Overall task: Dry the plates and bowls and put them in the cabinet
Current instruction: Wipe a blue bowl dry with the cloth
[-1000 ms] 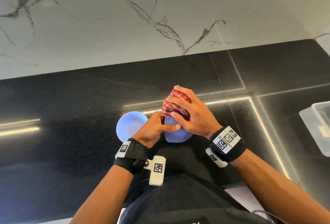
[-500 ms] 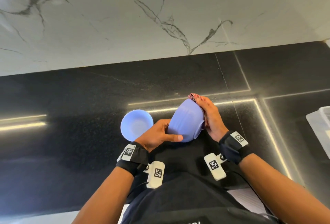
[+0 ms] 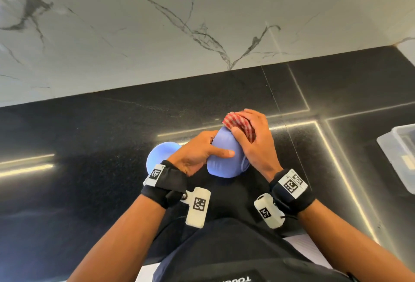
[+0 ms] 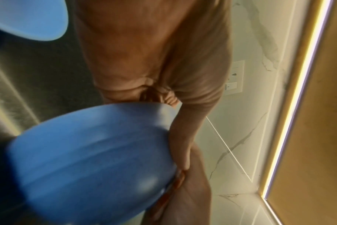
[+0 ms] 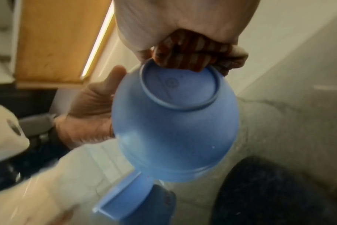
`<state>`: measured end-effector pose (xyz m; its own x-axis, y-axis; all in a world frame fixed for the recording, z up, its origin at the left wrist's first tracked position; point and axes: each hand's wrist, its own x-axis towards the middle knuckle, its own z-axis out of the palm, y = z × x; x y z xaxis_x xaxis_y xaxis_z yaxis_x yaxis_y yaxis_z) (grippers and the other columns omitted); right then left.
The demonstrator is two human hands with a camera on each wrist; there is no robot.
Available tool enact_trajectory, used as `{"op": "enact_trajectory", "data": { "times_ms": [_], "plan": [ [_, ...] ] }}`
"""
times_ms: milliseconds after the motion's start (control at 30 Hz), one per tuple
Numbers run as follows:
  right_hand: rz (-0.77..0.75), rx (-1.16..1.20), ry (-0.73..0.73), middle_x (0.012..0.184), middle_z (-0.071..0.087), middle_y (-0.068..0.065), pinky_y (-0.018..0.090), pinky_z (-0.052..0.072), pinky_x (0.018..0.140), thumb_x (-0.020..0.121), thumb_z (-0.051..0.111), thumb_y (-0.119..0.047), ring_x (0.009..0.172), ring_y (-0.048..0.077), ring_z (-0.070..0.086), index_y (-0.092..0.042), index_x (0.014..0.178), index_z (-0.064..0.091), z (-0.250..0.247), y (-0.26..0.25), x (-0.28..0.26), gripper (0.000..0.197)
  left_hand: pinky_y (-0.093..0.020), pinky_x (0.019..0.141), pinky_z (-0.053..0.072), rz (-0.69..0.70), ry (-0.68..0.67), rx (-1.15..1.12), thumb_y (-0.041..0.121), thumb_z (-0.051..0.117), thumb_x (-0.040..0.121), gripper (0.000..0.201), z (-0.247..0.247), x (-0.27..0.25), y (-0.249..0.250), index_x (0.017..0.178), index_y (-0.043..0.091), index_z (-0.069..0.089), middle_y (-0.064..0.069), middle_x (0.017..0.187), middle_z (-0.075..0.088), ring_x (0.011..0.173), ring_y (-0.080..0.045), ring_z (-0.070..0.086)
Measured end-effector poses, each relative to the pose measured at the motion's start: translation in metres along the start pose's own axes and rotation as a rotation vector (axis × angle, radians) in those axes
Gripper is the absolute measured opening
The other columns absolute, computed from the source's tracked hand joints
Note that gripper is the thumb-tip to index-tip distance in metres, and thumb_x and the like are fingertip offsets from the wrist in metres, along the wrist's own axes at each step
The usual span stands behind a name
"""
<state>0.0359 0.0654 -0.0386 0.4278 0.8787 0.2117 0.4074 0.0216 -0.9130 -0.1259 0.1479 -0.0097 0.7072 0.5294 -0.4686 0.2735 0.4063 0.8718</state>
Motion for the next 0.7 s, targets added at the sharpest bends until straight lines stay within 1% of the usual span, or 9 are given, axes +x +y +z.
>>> {"op": "enact_trajectory", "data": {
  "times_ms": [33,67,133,233,367,400,467,567,700],
  "plan": [
    [-0.093,-0.094,-0.026,0.144,0.046,0.003,0.02,0.039,0.11,0.093,0.07,-0.023,0.134,0.0,0.044,-0.023,0.131,0.06,-0.002,-0.003,-0.001,0.039,-0.043,0.105,0.052,0.012,-0.009,-0.022,0.011,0.085,0.072,0.056,-0.001,0.0,-0.003,0.125,0.005,0.067,-0.011,0.126,0.071,0.122,-0.027,0.065],
    [-0.18,-0.178,-0.062,0.148,0.042,0.004,0.019,0.038,0.11,0.093,0.07,-0.023,0.139,0.005,0.041,-0.017,0.134,0.059,-0.003,-0.007,-0.003,0.043,-0.04,0.104,0.052,0.023,-0.017,-0.049,0.004,0.083,0.075,0.053,0.0,0.0,-0.007,0.125,0.004,0.066,-0.013,0.126,0.071,0.122,-0.028,0.065],
    [-0.328,-0.326,-0.135,0.153,0.037,0.005,0.028,0.041,0.11,0.093,0.068,-0.028,0.143,0.017,0.039,-0.015,0.135,0.059,-0.002,-0.008,-0.005,0.045,-0.038,0.104,0.053,0.039,-0.036,-0.08,-0.01,0.074,0.08,0.044,0.003,0.001,-0.014,0.122,0.004,0.067,-0.016,0.126,0.07,0.122,-0.029,0.065],
    [-0.315,-0.339,-0.192,0.152,0.039,0.001,0.036,0.046,0.106,0.094,0.067,-0.033,0.14,0.017,0.042,-0.019,0.134,0.059,-0.003,-0.006,-0.003,0.043,-0.039,0.103,0.053,0.05,-0.066,-0.124,-0.012,0.071,0.083,0.044,0.006,-0.002,-0.021,0.12,0.011,0.067,-0.012,0.125,0.071,0.121,-0.027,0.065],
    [-0.133,-0.213,-0.186,0.141,0.05,-0.006,0.016,0.04,0.104,0.093,0.068,-0.033,0.128,0.004,0.05,-0.022,0.129,0.061,0.001,-0.003,0.008,0.038,-0.04,0.103,0.054,0.048,-0.078,-0.17,-0.006,0.075,0.082,0.046,0.004,-0.003,-0.029,0.122,0.014,0.066,-0.009,0.124,0.072,0.12,-0.027,0.066],
    [-0.051,-0.17,-0.181,0.135,0.055,-0.007,0.016,0.041,0.102,0.092,0.07,-0.034,0.124,0.003,0.053,-0.024,0.126,0.063,0.002,-0.002,0.014,0.035,-0.039,0.102,0.054,0.048,-0.073,-0.185,-0.003,0.077,0.079,0.048,0.003,-0.003,-0.032,0.122,0.016,0.066,-0.007,0.123,0.073,0.119,-0.026,0.066],
    [0.178,-0.03,-0.172,0.122,0.065,-0.01,0.024,0.048,0.099,0.092,0.071,-0.037,0.113,0.003,0.061,-0.027,0.117,0.066,0.005,0.001,0.026,0.028,-0.037,0.099,0.056,0.045,-0.049,-0.21,0.002,0.08,0.074,0.053,0.001,-0.006,-0.038,0.122,0.018,0.066,-0.005,0.122,0.073,0.118,-0.025,0.067],
    [0.498,0.222,-0.198,0.105,0.075,-0.014,0.032,0.052,0.097,0.094,0.068,-0.034,0.101,0.001,0.068,-0.021,0.111,0.072,0.006,0.009,0.036,0.022,-0.038,0.095,0.056,0.05,-0.026,-0.25,0.013,0.086,0.065,0.061,-0.003,-0.01,-0.051,0.123,0.018,0.066,-0.007,0.122,0.072,0.118,-0.027,0.066],
    [0.705,0.325,-0.161,0.112,0.075,-0.012,0.043,0.05,0.104,0.092,0.066,-0.043,0.11,0.012,0.067,-0.024,0.111,0.076,0.005,0.016,0.027,0.028,-0.035,0.095,0.055,0.093,-0.014,-0.297,0.012,0.085,0.063,0.064,-0.001,-0.015,-0.062,0.124,0.014,0.065,-0.006,0.118,0.074,0.115,-0.024,0.067]
  ]
}}
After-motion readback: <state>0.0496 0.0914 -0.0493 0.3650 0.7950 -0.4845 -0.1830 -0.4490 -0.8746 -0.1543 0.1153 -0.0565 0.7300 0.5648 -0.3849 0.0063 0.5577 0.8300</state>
